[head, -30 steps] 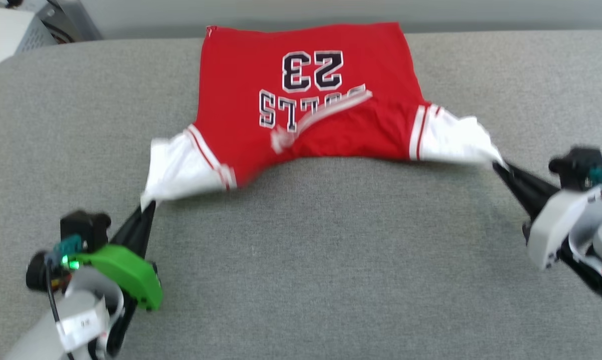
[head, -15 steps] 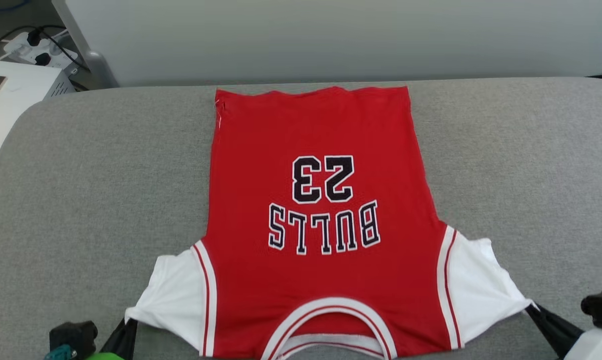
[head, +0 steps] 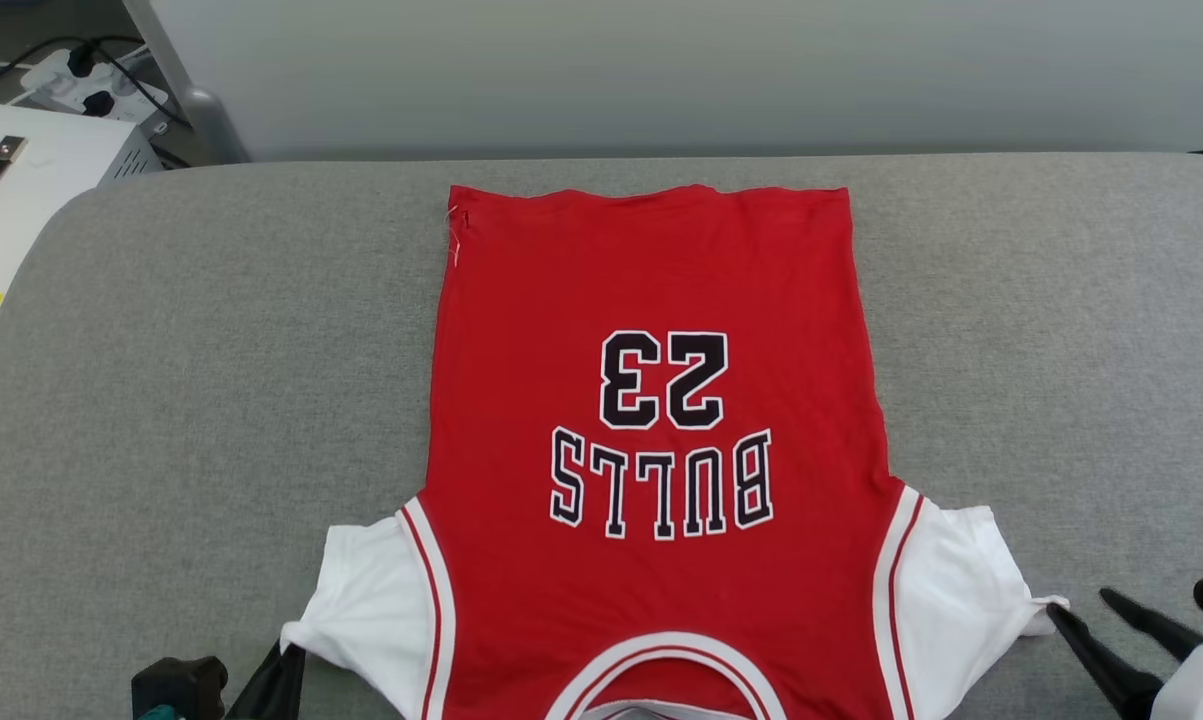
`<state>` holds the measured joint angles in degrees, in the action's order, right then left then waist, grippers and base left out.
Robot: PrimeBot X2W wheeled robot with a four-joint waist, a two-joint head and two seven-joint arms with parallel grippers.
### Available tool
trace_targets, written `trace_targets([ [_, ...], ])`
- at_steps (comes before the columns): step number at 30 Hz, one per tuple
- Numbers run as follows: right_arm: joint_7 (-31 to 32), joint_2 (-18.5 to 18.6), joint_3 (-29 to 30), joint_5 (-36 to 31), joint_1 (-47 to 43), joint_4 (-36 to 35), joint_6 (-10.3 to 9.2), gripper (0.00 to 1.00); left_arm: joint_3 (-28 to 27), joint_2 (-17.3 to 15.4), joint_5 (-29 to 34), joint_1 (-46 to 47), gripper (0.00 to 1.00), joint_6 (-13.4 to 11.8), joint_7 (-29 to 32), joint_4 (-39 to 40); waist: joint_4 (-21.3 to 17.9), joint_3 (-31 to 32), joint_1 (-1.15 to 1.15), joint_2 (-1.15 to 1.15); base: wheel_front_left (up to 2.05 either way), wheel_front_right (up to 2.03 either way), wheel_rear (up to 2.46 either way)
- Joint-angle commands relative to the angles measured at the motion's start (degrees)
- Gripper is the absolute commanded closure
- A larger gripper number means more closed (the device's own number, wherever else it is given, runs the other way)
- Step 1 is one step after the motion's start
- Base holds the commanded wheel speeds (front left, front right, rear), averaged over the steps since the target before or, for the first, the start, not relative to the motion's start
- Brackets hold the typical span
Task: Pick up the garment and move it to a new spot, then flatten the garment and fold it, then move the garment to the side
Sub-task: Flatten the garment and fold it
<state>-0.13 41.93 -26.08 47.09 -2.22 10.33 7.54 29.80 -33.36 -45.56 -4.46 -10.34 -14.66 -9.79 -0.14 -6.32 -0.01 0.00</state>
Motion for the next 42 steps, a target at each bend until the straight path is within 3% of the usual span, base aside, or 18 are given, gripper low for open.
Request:
trace_targets([
  [1,0.53,0.38,2.13,-0.18,0.63,-1.94,-0.05,0.00,-0.49,0.39,1.08,1.42,1.00,-0.29,-0.34,0.83,0.66,-0.81,0.01,0.00,0.00,0.00,0.00],
  [8,5.07,1.51,17.94,-2.24,9.52,-13.58,-0.05,0.00,-2.21,1.99,5.56,4.04,1.00,-2.28,-0.34,7.40,3.25,-6.06,0.01,0.00,0.00,0.00,0.00],
  [12,11.29,-1.89,22.47,-5.34,21.87,-14.43,-0.05,0.00,-2.07,2.89,7.89,6.27,1.00,-2.39,-0.34,9.85,5.16,-10.54,0.01,0.00,0.00,0.00,0.00],
  [17,25.89,-3.58,18.39,-8.89,38.27,-9.42,-0.05,0.00,-2.19,5.18,10.25,9.33,1.00,-2.09,-0.34,11.92,8.07,-15.65,0.01,0.00,0.00,0.00,0.00],
  [26,55.12,-6.71,11.97,-10.01,60.76,7.84,-0.05,0.00,-2.82,9.81,14.35,13.51,1.00,0.19,-0.34,12.26,13.17,-23.47,0.01,0.00,0.00,0.00,0.00],
  [29,59.67,-7.82,11.68,-13.21,65.61,13.09,-0.05,0.00,-3.13,11.31,15.63,14.70,1.00,1.13,-0.34,12.51,14.71,-25.58,0.01,0.00,0.00,0.00,0.00],
  [34,62.11,-9.53,11.43,-17.75,69.26,18.46,-0.05,0.00,-4.04,13.29,17.86,15.77,1.00,1.98,-0.34,13.14,16.58,-28.35,0.01,0.00,0.00,0.00,0.00],
  [42,61.94,-10.51,8.81,-19.18,65.05,23.65,-0.05,0.00,-4.32,15.93,20.19,16.58,1.00,4.57,-0.34,12.43,17.30,-29.98,0.01,0.00,0.00,0.00,0.00],
])
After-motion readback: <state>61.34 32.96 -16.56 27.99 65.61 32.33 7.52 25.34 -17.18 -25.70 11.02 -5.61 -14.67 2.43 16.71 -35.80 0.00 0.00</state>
